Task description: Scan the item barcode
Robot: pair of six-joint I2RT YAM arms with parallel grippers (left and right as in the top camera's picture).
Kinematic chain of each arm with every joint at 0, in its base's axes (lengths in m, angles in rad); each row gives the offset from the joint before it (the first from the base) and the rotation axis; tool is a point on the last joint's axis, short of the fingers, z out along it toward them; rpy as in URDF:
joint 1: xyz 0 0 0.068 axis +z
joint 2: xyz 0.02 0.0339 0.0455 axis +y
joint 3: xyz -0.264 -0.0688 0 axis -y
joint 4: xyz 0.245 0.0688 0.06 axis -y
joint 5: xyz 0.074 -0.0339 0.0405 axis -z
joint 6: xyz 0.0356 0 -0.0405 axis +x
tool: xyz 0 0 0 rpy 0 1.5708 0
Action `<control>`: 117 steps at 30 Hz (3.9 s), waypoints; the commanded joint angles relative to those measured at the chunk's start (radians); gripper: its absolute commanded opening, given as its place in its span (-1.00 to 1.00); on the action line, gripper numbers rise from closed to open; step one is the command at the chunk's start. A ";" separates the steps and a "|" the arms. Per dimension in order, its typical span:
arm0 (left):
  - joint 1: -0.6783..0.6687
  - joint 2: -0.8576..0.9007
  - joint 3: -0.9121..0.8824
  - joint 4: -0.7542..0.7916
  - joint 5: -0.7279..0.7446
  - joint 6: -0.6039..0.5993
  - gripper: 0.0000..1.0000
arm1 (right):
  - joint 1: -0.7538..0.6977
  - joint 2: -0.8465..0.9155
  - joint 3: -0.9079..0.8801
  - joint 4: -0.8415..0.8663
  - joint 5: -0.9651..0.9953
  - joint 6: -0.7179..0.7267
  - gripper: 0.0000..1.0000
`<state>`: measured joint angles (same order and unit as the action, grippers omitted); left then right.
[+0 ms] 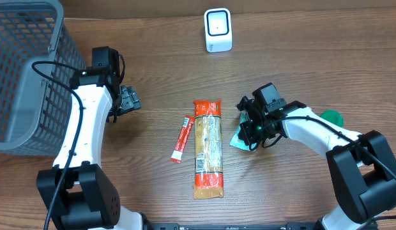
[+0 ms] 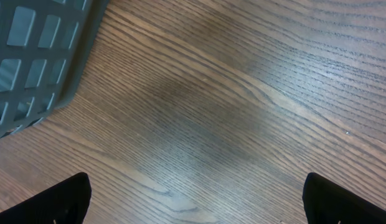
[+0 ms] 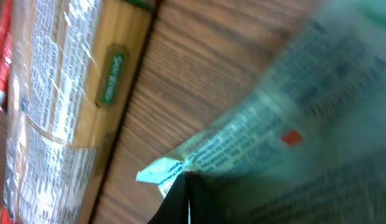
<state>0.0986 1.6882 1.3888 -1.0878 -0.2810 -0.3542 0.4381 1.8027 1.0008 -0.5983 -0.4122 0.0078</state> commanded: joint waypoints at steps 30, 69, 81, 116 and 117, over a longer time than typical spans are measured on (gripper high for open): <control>-0.001 -0.021 0.018 0.000 -0.006 0.026 0.99 | -0.004 -0.115 -0.067 -0.073 0.116 0.097 -0.79; -0.001 -0.021 0.018 0.000 -0.006 0.026 1.00 | -0.056 0.100 0.272 -0.294 0.377 0.307 0.42; -0.001 -0.021 0.018 0.000 -0.006 0.025 1.00 | -0.056 0.100 0.272 -0.219 0.211 0.235 0.18; -0.001 -0.021 0.018 0.000 -0.006 0.026 1.00 | 0.082 0.100 0.185 -0.428 0.343 0.472 -0.50; -0.001 -0.021 0.018 0.000 -0.006 0.026 0.99 | 0.097 0.100 0.177 -0.416 0.325 0.472 -0.50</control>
<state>0.0986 1.6882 1.3888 -1.0878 -0.2810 -0.3542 0.4980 1.9011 1.2037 -1.0309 -0.0486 0.4557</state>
